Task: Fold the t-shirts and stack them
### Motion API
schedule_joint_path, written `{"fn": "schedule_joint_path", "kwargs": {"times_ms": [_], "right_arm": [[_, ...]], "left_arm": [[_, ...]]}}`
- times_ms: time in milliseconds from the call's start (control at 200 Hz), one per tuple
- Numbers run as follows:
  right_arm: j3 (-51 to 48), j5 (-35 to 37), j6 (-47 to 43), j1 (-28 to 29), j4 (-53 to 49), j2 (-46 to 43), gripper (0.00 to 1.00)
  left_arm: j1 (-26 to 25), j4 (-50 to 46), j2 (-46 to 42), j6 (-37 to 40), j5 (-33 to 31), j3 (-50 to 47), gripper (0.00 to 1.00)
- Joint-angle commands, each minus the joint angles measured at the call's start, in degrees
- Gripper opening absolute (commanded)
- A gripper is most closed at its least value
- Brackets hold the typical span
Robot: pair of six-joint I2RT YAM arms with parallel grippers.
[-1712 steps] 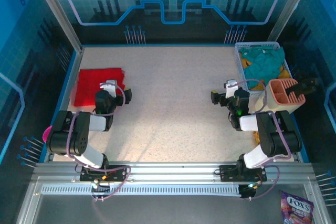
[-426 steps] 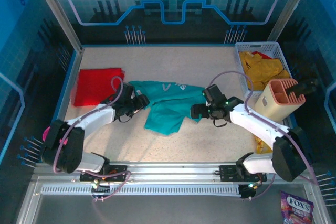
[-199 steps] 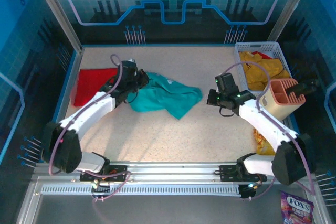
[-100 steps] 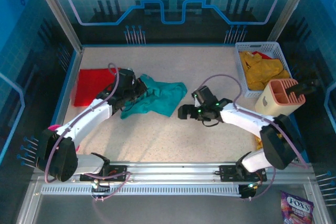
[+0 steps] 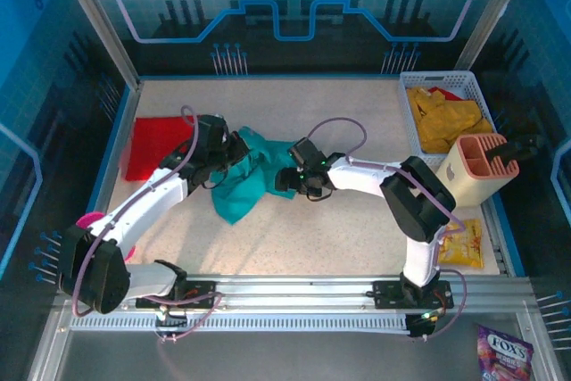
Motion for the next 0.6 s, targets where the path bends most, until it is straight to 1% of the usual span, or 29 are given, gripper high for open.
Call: {"fn": "schedule_joint_path", "kwargs": {"times_ms": [0,35,65,85,145,165,190,285,360,420,495,550,595], "right_arm": [[2.8,1.2,1.4,0.7,4.0,5.7,0.61],[3.4,1.2,1.2,0.6,3.5,6.3,0.48],[3.6,1.6,0.9,0.6,2.9,6.4,0.34],[3.6,1.9,0.8,0.5,2.3,6.2,0.26],[2.7,3.5,-0.4,0.3,0.7,4.2,0.12],[2.2,4.0,-1.1,0.1,0.3,3.1,0.05],[1.6,4.0,-2.2,-0.2,-0.5,1.7,0.0],[-0.2,5.0,-9.1,-2.2,-5.4,-6.3,0.0],[-0.8,6.3,-15.6,-5.2,-11.5,-13.4,0.0],[-1.0,5.8,-20.1,-9.4,-16.2,-18.7,0.0],[-0.7,3.6,-24.1,-16.2,-20.8,-23.8,0.0],[-0.7,1.1,-26.5,-21.0,-21.7,-26.8,0.0],[-0.3,-1.1,-28.1,-24.3,-21.7,-27.6,0.0]], "left_arm": [[-0.3,-2.9,-2.9,2.5,-0.5,3.6,0.0],[-0.3,-3.5,-3.3,3.0,-0.4,4.2,0.0],[-0.2,-4.2,-3.6,3.4,-0.5,4.7,0.0],[-0.2,-4.9,-3.8,3.7,-0.6,5.2,0.0],[-0.2,-7.4,-4.5,4.8,-1.3,6.8,0.0],[-0.1,-8.2,-4.8,5.2,-1.5,7.3,0.0],[-0.1,-9.2,-5.2,5.7,-1.6,8.0,0.0],[0.1,-12.2,-7.4,7.1,-2.3,9.7,0.0],[0.4,-14.3,-8.8,8.1,-2.8,10.4,0.0],[0.9,-15.6,-9.9,8.6,-3.1,10.3,0.0],[1.7,-15.4,-10.5,8.3,-3.0,8.8,0.0],[2.3,-14.1,-10.4,7.7,-2.6,7.0,0.0],[2.8,-12.4,-10.2,6.8,-2.1,5.2,0.0]]}}
